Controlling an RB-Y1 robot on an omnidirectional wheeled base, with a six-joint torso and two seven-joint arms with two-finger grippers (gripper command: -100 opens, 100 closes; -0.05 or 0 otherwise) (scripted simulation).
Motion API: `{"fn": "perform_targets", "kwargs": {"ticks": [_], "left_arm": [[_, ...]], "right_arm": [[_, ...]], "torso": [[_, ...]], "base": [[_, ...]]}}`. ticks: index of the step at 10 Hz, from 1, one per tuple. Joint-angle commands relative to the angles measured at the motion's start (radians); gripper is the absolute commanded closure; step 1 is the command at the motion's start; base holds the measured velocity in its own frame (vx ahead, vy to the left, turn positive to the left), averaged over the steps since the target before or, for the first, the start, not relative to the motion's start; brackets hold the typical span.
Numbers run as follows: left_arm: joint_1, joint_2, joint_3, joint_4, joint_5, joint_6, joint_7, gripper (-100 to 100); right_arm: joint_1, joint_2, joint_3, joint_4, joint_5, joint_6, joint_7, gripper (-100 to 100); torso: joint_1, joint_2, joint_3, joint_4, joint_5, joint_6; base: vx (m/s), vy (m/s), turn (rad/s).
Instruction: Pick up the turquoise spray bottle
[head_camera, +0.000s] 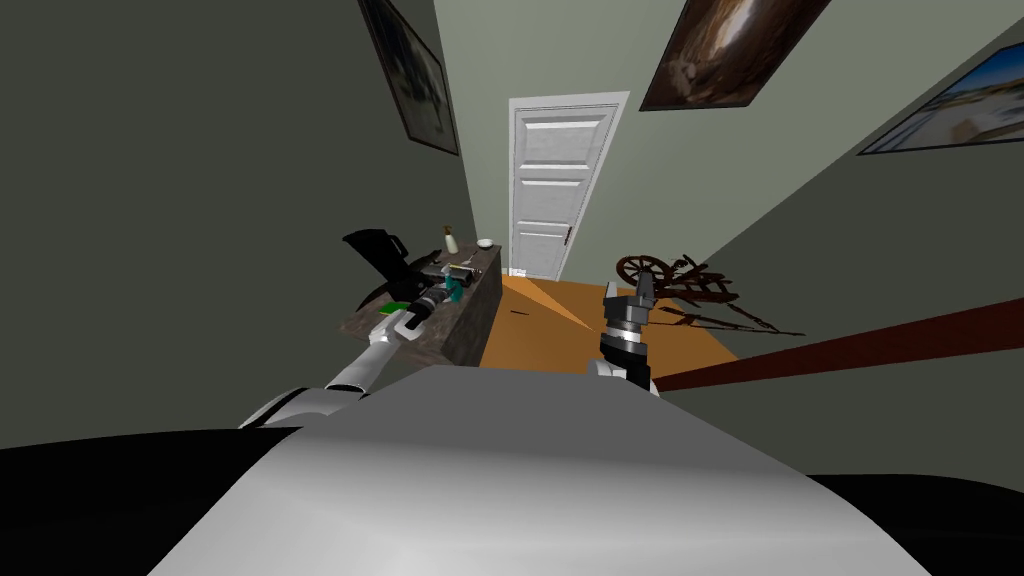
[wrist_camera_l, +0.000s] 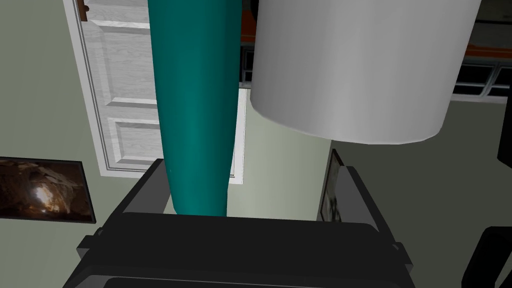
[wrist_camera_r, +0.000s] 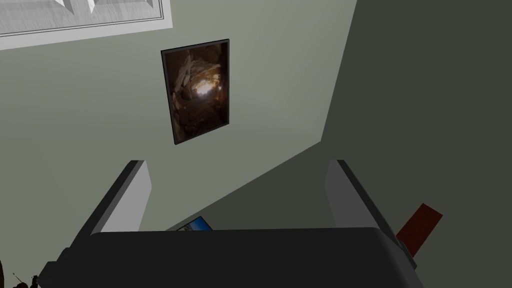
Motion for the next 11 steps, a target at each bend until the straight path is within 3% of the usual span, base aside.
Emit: {"fn": "perform_targets", "kwargs": {"ticks": [1,2,5,6,8,9,11], "left_arm": [[-0.023,-0.006,0.0,0.05,-0.002,-0.001,-0.004,-100],[-0.065,-0.027,-0.01,0.08,-0.013,-0.02,-0.014,-100],[-0.126,-0.027,-0.01,0.17,-0.013,-0.02,-0.014,-100],[-0.167,-0.048,-0.019,0.194,-0.025,-0.039,-0.023,-100],[-0.229,-0.048,-0.019,0.274,-0.025,-0.039,-0.023,-100],[-0.229,-0.048,-0.019,0.29,-0.025,-0.039,-0.023,-100],[-0.296,-0.069,-0.029,0.343,-0.036,-0.058,-0.033,-100]], "right_arm": [[0.0,0.0,0.0,0.0,0.0,0.0,0.0,0],[0.0,0.0,0.0,0.0,0.0,0.0,0.0,0],[0.0,0.0,0.0,0.0,0.0,0.0,0.0,0],[0.0,0.0,0.0,0.0,0.0,0.0,0.0,0],[0.0,0.0,0.0,0.0,0.0,0.0,0.0,0],[0.0,0.0,0.0,0.0,0.0,0.0,0.0,0],[0.0,0.0,0.0,0.0,0.0,0.0,0.0,0]], "torso": [[0.0,0.0,0.0,0.0,0.0,0.0],[0.0,-0.002,-0.001,-0.001,0.0,0.0],[0.0,0.0,0.0,0.0,0.0,0.0],[-0.001,-0.002,-0.001,-0.001,0.0,0.0],[0.0,0.002,0.001,0.0,0.0,0.0],[0.0,0.0,0.0,0.0,0.0,0.0],[0.0,0.0,0.0,0.0,0.0,0.0]], "base": [[0.0,0.0,0.0],[-0.065,0.023,-0.016],[-0.05,0.004,-0.007],[-0.079,0.016,-0.011],[-0.069,0.006,-0.014],[-0.01,0.001,0.005],[-0.084,0.009,-0.019]]}}
